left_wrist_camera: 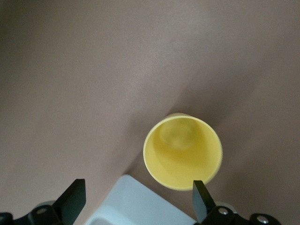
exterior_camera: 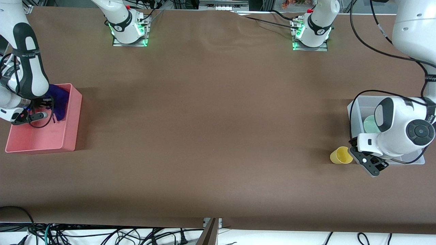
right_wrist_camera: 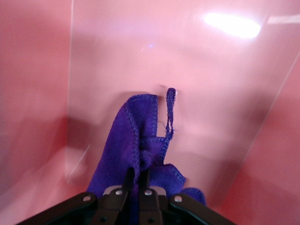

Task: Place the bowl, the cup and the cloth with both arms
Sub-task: 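Grasp the yellow cup with the left gripper while the right gripper releases the cloth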

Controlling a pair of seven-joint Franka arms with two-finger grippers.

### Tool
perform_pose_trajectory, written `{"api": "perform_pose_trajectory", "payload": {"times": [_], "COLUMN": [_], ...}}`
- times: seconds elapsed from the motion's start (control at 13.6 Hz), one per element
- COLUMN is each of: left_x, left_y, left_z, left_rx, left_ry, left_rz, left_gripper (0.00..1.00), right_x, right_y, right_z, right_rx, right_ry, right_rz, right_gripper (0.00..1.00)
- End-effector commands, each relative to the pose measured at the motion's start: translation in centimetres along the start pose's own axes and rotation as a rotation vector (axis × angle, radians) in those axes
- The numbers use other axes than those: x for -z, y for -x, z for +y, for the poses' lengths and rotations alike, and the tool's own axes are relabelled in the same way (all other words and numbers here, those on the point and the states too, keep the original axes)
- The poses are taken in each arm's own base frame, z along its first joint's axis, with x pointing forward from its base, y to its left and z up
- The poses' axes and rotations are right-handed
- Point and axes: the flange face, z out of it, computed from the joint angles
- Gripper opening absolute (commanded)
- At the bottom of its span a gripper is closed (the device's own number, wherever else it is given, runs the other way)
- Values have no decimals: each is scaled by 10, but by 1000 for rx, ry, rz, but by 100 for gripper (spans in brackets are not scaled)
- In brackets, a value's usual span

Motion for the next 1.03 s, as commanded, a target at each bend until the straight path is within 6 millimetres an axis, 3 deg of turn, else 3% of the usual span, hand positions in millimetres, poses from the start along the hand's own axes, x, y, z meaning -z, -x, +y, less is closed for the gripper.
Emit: {"api": "perform_pose_trajectory", "payload": {"times": [0.0, 0.07, 0.15, 0.22, 0.29, 0.51, 0.66, 0.81, 0.95], "left_x": [-33, -38, -45, -46, -49, -45, -30, 10, 68], "left_y": [0, -1, 0, 0, -1, -5, -6, -11, -3], "left_z": [-7, -5, -4, -4, -3, 0, -1, -2, -9], "left_rx": [2, 2, 4, 7, 15, 28, 27, 21, 37], "left_ry": [21, 28, 37, 39, 48, 63, 62, 62, 96], "left_rz": [24, 25, 22, 22, 26, 46, 45, 38, -11], "left_gripper": [94, 72, 38, 12, 0, 0, 0, 0, 0], "right_x": [2, 3, 5, 7, 19, 94, 154, 207, 261], "right_y": [-8, -11, -13, -15, -19, -26, -32, -40, -49], "right_z": [2, 1, 0, 0, 2, 9, -2, -28, -77], "right_rx": [-14, -16, -23, -29, -40, -51, -38, -99, -171], "right_ry": [13, 16, 10, 4, 1, -27, -77, -110, -97], "right_rz": [57, 63, 73, 84, 115, 185, 193, 170, 131], "right_gripper": [0, 0, 15, 69, 100, 100, 100, 100, 100]}}
